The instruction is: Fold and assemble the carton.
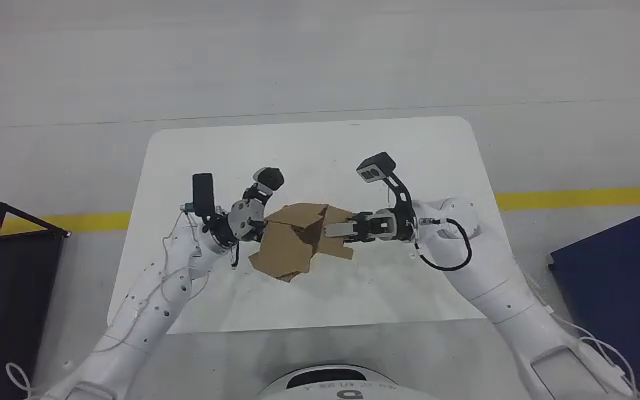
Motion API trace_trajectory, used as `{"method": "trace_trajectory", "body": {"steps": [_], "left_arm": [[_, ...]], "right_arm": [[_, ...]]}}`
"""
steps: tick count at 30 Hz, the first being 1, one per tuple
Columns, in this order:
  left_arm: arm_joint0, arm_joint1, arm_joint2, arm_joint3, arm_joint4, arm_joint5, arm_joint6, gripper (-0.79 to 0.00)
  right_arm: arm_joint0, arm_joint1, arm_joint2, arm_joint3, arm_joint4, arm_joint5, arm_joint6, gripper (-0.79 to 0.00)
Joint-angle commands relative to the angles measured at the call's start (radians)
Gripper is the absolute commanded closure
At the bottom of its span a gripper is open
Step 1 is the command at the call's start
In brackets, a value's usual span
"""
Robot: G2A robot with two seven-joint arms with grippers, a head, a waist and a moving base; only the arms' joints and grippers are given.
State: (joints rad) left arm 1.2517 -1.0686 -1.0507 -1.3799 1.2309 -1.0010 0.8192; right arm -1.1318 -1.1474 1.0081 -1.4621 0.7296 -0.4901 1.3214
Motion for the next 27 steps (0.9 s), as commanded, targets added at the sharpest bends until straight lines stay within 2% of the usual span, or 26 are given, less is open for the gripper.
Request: {"method": "trace_trajectory", "body": {"steps": [1, 11, 15, 24, 25, 26, 27], "left_arm": [[-0.003, 0.001, 0.008, 0.001, -0.001, -0.004, -0.004, -0.785], [-0.005, -0.007, 0.047, 0.015, -0.103, -0.007, -0.007, -0.785], [-0.017, -0.017, 0.059, 0.050, -0.151, -0.011, -0.011, -0.785], [-0.066, -0.041, 0.083, 0.141, -0.125, 0.001, 0.001, -0.785], [-0.070, -0.044, 0.085, 0.147, -0.124, 0.003, 0.003, -0.785], [-0.075, -0.046, 0.087, 0.152, -0.124, 0.004, 0.004, -0.785], [-0.078, -0.049, 0.089, 0.156, -0.125, 0.006, 0.006, -0.785]], "right_arm": [[-0.002, 0.002, 0.002, -0.004, -0.010, 0.015, 0.007, 0.000], [-0.029, 0.012, 0.028, -0.036, -0.066, 0.046, -0.001, 0.000], [-0.038, 0.016, 0.033, -0.049, -0.121, 0.075, -0.024, 0.000], [-0.063, 0.029, 0.062, -0.091, -0.180, 0.131, -0.054, 0.000], [-0.066, 0.030, 0.066, -0.096, -0.182, 0.134, -0.058, -0.080], [-0.069, 0.031, 0.070, -0.102, -0.181, 0.134, -0.064, -0.277], [-0.073, 0.032, 0.075, -0.109, -0.179, 0.133, -0.071, -0.674]]}}
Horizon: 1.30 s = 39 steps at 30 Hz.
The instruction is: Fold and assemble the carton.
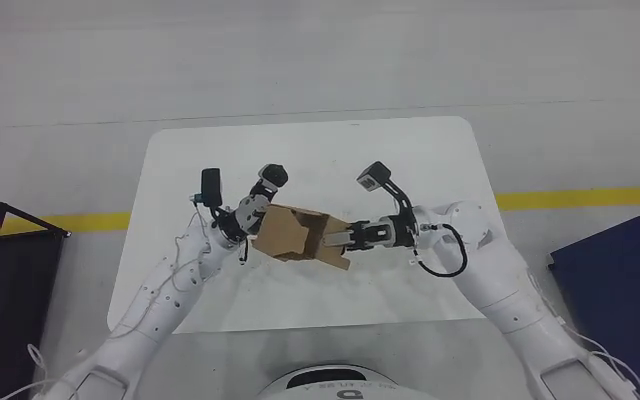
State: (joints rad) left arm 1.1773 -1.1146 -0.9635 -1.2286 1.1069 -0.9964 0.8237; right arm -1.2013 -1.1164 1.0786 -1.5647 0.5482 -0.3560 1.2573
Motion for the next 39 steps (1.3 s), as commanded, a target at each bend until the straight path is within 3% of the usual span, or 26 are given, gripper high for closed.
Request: {"method": "trace_trajectory", "body": {"steps": [1, 14, 18, 23, 28, 32, 36, 39], "left_arm": [[-0.008, -0.005, 0.005, 0.009, -0.001, 0.003, 0.003, -0.785], [-0.049, -0.042, 0.043, 0.053, -0.063, -0.002, -0.002, -0.785], [-0.045, -0.053, 0.073, 0.050, -0.196, -0.016, -0.016, -0.785], [-0.070, -0.043, 0.177, 0.037, -0.441, -0.016, -0.035, -0.785], [-0.114, -0.011, 0.276, 0.016, -0.746, -0.016, -0.202, -0.785], [-0.142, 0.011, 0.303, -0.005, -0.904, -0.016, -0.365, -0.785], [-0.142, 0.026, 0.303, -0.039, -0.996, -0.016, -0.467, -0.785], [-0.137, 0.031, 0.300, -0.058, -1.056, -0.016, -0.531, -0.785]], "right_arm": [[-0.008, 0.002, 0.010, -0.012, 0.003, -0.002, -0.016, -0.779], [-0.056, 0.008, 0.075, -0.095, 0.053, -0.073, -0.100, -0.785], [-0.062, 0.009, 0.085, -0.110, 0.049, -0.101, -0.114, -0.785], [-0.080, 0.011, 0.106, -0.108, 0.041, -0.140, -0.141, -0.785], [-0.109, 0.020, 0.166, -0.100, -0.056, -0.185, -0.202, -0.785], [-0.130, 0.030, 0.227, -0.109, -0.322, -0.125, -0.347, -0.785], [-0.121, 0.028, 0.216, -0.121, -0.363, -0.093, -0.400, -0.742], [-0.087, 0.024, 0.195, -0.105, -0.360, -0.083, -0.405, -0.751]]}}
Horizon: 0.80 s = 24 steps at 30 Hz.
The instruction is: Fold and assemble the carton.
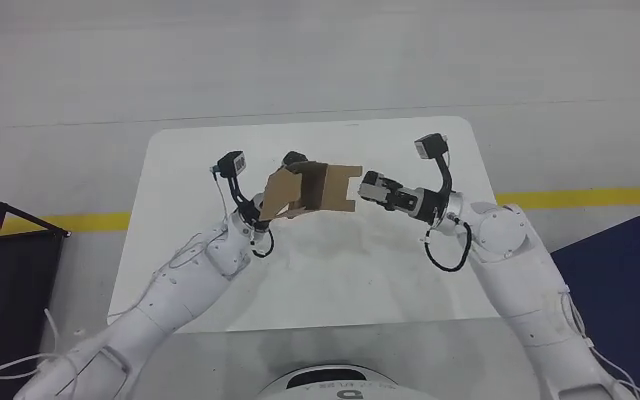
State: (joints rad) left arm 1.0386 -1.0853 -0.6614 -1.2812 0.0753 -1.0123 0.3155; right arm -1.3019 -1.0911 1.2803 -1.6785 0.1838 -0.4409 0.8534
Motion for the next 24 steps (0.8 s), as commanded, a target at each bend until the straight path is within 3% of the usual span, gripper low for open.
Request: {"method": "trace_trajectory", "body": {"steps": [1, 10, 24], "left_arm": [[0.004, 0.003, -0.006, -0.009, -0.042, 0.000, -0.043, -0.785], [0.032, 0.002, -0.057, -0.018, -0.128, 0.000, -0.177, -0.785], [0.074, -0.026, -0.124, -0.022, -0.168, 0.000, -0.316, -0.785]], "right_arm": [[0.025, -0.003, -0.012, 0.017, 0.012, -0.002, -0.004, -0.742], [0.068, -0.009, -0.041, 0.052, 0.047, -0.038, -0.005, -0.727], [0.152, -0.023, -0.122, 0.049, 0.002, 0.014, 0.000, -0.757]]}}
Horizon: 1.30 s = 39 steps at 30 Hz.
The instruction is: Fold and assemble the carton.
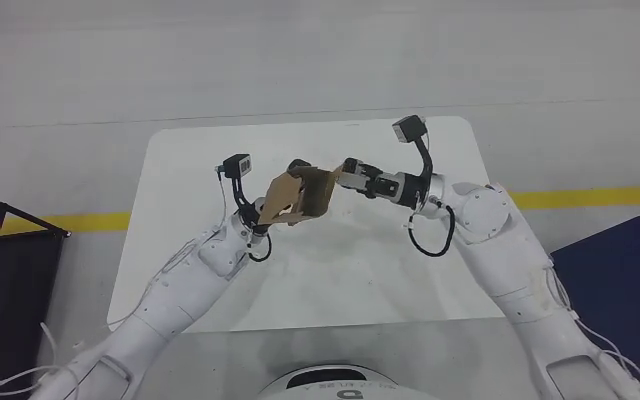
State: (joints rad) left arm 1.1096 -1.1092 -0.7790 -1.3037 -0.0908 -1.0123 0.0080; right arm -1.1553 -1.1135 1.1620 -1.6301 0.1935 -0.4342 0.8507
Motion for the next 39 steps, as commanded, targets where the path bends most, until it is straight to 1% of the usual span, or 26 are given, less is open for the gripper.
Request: {"method": "trace_trajectory", "body": {"steps": [1, 4, 9, 17, 20, 25, 29, 33, 39], "left_arm": [[0.005, -0.004, -0.012, 0.000, -0.004, 0.000, -0.018, -0.785], [0.013, -0.009, -0.029, -0.001, -0.011, 0.000, -0.043, -0.785], [0.024, -0.019, -0.053, 0.001, -0.026, 0.000, -0.089, -0.785], [0.035, -0.038, -0.086, 0.007, -0.029, 0.000, -0.155, -0.785], [0.040, -0.045, -0.099, 0.011, -0.033, 0.000, -0.171, -0.785], [0.045, -0.055, -0.125, 0.022, -0.051, 0.000, -0.200, -0.785], [0.047, -0.064, -0.141, 0.031, -0.051, 0.000, -0.229, -0.785], [0.048, -0.074, -0.152, 0.036, -0.005, 0.000, -0.247, -0.785], [0.057, -0.085, -0.166, 0.037, 0.097, 0.000, -0.223, -0.785]], "right_arm": [[0.010, -0.001, -0.008, 0.001, -0.013, 0.016, 0.003, -0.760], [0.027, -0.002, -0.021, 0.005, -0.042, 0.043, 0.008, -0.785], [0.050, -0.004, -0.043, 0.007, -0.092, 0.085, 0.021, -0.785], [0.079, -0.004, -0.055, 0.011, -0.122, 0.139, 0.035, -0.785], [0.079, -0.003, -0.049, -0.002, -0.119, 0.139, 0.039, -0.785], [0.047, 0.001, -0.023, -0.040, -0.084, 0.095, 0.021, -0.785], [0.022, 0.005, -0.022, -0.075, -0.099, 0.079, 0.025, -0.785], [0.023, 0.005, -0.029, -0.087, -0.109, 0.090, 0.023, -0.785], [0.049, 0.002, -0.043, -0.074, -0.124, 0.115, 0.028, -0.785]]}}
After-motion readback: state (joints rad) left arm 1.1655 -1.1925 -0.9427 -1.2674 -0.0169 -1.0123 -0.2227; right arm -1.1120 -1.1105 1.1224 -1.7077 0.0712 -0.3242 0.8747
